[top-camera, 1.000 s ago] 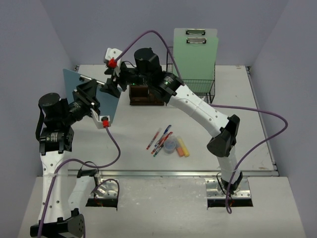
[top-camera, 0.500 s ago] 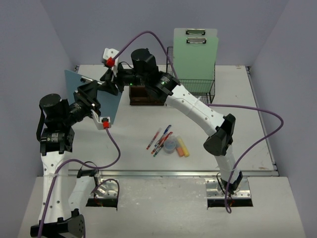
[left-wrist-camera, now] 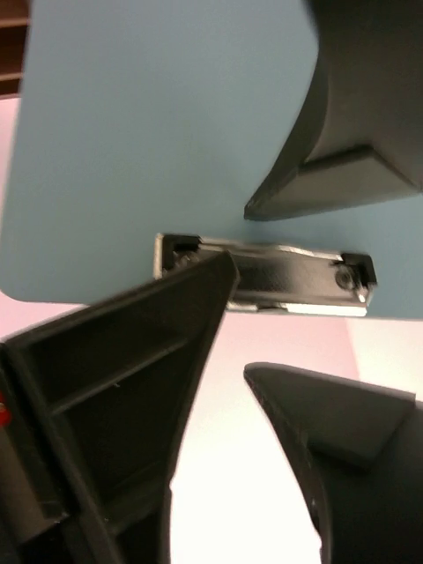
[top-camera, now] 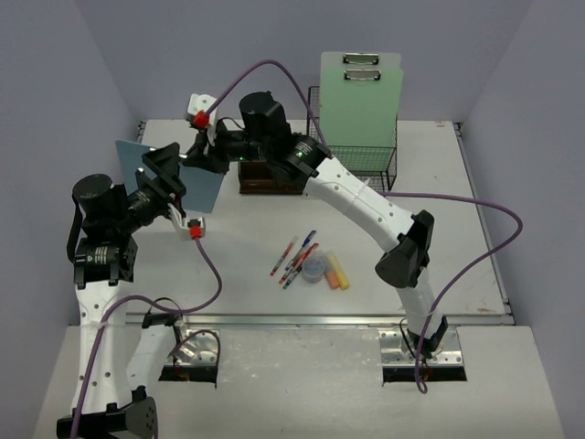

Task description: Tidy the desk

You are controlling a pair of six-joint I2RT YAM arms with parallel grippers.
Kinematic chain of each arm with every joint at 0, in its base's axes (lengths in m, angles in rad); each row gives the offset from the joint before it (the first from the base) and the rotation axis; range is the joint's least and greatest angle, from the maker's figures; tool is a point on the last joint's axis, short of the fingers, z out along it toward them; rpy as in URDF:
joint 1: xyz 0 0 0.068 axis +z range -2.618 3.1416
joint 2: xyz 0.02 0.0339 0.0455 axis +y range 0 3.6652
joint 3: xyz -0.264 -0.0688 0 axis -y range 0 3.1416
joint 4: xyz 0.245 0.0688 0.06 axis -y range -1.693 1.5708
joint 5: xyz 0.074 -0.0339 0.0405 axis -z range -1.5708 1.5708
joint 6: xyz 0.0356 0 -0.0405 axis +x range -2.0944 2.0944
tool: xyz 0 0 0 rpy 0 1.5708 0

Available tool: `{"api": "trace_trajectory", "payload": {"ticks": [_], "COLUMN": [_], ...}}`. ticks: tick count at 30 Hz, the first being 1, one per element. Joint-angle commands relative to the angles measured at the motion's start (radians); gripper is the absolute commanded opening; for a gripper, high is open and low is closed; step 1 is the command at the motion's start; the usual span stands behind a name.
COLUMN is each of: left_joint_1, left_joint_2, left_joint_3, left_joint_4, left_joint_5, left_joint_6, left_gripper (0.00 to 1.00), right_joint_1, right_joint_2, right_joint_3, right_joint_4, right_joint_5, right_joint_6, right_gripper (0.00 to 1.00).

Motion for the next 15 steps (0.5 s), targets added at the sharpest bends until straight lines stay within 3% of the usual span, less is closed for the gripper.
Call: {"api": "trace_trajectory", "payload": {"ticks": [1,8,11,13,15], "left_joint_1": [-0.007,-0.005,-0.005,-0.007,-0.006], "left_joint_2": [-0.038,-0.093,-0.101,-0.11,-0.123], "left_joint_3": [0.017,0.108,0.168,0.21,0.233], "left_joint_4": [0.054,0.29,0.331,0.331,0.331], "left_joint_5": [-0.019,-0.14,-0.266,-0.433,-0.511], "left_joint_6": [0.175,-0.577,-0.881,-1.033,-1.131], "left_gripper": [1.0,1.0,1.0,1.0,1.0], "right_joint_1": [0.013,0.008,-0.004,-0.015,-0.022], "right_joint_2": [-0.089,-0.214,-0.271,-0.307,-0.337], "right_joint_3": [-0.011,-0.087,-0.12,-0.123,-0.128], "right_joint_4": [0.021,-0.021,-0.033,-0.058,-0.101], "right_joint_5": [0.021,0.039,0.043,0.035,0.024], "right_joint_6": [-0.107,-0.187,-0.22,-0.239,-0.264], "right_gripper": [0.0,0.0,0.0,0.0,0.0]}}
